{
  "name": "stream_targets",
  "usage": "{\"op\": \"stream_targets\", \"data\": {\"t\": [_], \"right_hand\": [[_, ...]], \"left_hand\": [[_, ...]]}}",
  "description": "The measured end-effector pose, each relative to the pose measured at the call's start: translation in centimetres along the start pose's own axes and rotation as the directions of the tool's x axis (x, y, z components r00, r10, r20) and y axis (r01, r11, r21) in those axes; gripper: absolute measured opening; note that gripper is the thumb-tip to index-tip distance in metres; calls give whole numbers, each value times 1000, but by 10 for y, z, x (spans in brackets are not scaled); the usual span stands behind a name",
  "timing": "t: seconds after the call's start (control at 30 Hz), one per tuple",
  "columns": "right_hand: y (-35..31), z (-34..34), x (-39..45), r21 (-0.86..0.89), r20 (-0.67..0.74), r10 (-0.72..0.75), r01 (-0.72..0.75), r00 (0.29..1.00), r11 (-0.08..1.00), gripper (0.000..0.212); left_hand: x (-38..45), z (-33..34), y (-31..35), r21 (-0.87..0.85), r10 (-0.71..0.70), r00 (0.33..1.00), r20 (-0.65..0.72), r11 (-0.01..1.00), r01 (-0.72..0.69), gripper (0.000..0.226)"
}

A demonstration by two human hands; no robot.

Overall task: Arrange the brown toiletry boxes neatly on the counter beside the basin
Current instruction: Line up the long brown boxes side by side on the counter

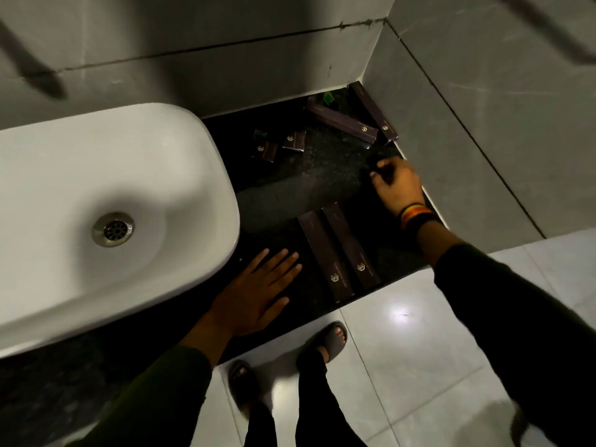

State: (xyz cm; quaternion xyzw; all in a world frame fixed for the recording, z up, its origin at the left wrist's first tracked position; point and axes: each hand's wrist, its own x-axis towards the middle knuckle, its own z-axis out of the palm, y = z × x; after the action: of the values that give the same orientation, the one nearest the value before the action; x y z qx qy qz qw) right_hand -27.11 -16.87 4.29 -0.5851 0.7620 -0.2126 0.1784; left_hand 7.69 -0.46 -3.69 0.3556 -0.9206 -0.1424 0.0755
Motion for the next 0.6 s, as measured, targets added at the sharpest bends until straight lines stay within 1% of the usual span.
{"op": "stream_targets", "data": {"t": [0.07,0.17,0.27,0.3,0.37,0.47,0.5,0.53,0.6], "right_hand": [[-7,4,41,-75,57,-65,69,996,995,35],[-20,11,89,-188,142,-150,175,978,966,45],[-33,20,118,-303,233,-233,299,944,905,51],[-37,23,124,-348,260,-235,318,937,882,52],[-42,29,133,-412,286,-185,295,940,862,54],[-44,32,137,-504,238,-163,266,957,822,47],[-44,30,135,-504,219,-165,256,962,825,45],[-43,28,129,-474,205,-160,241,966,847,45],[-35,22,108,-323,185,-130,185,974,928,44]], "left_hand": [[1,2,0,-22,-12,1000,2,1000,12,67],[2,5,0,29,-18,1000,6,999,18,70],[2,6,0,62,-22,1000,16,998,21,72],[1,6,0,61,-26,1000,15,998,25,73],[0,6,1,60,-30,1000,6,998,30,74],[1,5,1,61,-28,1000,1,998,27,73],[1,4,1,60,-28,1000,3,998,28,73],[1,4,1,56,-30,1000,3,998,29,72],[1,3,0,25,-29,1000,2,999,29,72]]}}
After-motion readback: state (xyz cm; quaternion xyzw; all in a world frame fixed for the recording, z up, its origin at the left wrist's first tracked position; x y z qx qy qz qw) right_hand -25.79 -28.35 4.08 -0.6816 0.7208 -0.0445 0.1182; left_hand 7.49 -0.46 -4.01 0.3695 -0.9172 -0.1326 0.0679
